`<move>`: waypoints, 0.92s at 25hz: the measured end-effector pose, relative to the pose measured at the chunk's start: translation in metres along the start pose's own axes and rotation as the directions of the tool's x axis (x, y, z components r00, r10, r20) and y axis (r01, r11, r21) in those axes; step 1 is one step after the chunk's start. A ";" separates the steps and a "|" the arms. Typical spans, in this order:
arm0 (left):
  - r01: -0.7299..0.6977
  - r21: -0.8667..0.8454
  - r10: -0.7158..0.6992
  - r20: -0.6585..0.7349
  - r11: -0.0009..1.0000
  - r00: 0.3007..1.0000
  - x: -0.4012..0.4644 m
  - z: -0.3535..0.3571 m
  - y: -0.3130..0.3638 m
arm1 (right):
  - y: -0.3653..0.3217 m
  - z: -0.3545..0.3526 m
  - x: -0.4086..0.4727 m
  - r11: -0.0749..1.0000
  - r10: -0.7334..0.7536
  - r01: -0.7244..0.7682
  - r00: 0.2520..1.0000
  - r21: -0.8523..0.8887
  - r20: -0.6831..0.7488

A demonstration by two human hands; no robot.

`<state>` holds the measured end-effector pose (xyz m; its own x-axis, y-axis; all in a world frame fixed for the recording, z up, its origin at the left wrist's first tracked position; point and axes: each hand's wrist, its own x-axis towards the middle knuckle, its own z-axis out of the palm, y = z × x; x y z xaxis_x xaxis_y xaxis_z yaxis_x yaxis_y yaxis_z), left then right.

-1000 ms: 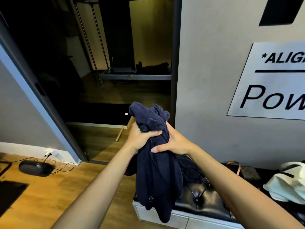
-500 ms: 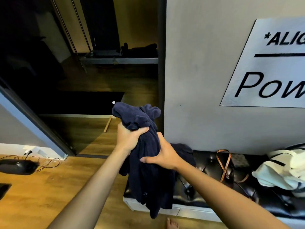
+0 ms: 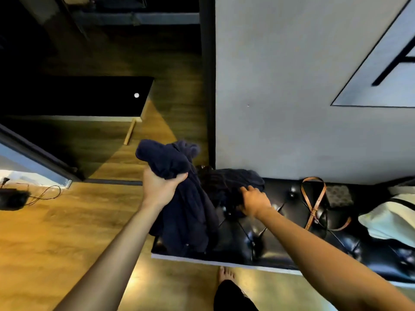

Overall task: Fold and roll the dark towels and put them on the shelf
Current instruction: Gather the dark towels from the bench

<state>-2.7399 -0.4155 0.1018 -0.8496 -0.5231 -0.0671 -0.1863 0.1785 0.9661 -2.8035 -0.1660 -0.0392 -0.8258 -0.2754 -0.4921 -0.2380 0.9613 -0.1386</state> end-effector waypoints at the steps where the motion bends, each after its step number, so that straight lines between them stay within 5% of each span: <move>1: 0.001 -0.005 -0.001 -0.010 1.000 1.000 0.006 0.006 -0.018 | 0.013 0.014 0.019 0.999 0.052 -0.052 0.998 -0.002 -0.022; 4: 0.022 -0.011 -0.023 -0.042 1.000 0.999 0.016 0.019 -0.068 | 0.035 0.058 0.068 0.981 0.157 -0.157 0.988 -0.110 -0.010; 8: 0.050 0.008 -0.050 -0.032 0.999 0.998 0.027 0.035 -0.106 | 0.045 0.084 0.094 0.960 0.105 -0.125 0.990 -0.249 -0.093; 14: 0.028 0.000 -0.028 0.025 1.000 0.999 0.020 0.055 -0.105 | 0.065 0.090 0.099 0.985 0.160 -0.156 0.986 -0.077 0.046; 18: 0.026 0.012 -0.026 0.031 1.000 0.999 0.014 0.055 -0.110 | 0.052 0.069 0.088 0.989 0.109 -0.127 0.971 -0.075 -0.214; 23: -0.018 -0.015 0.018 0.036 1.000 0.999 -0.024 0.033 -0.046 | 0.024 -0.040 0.002 0.994 -0.008 0.063 0.856 0.089 -0.517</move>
<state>-2.7276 -0.3839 0.0513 -0.8700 -0.4896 -0.0585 -0.1641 0.1755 0.9707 -2.8317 -0.1440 -0.0089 -0.9694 -0.2444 0.0240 -0.2428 0.9386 -0.2450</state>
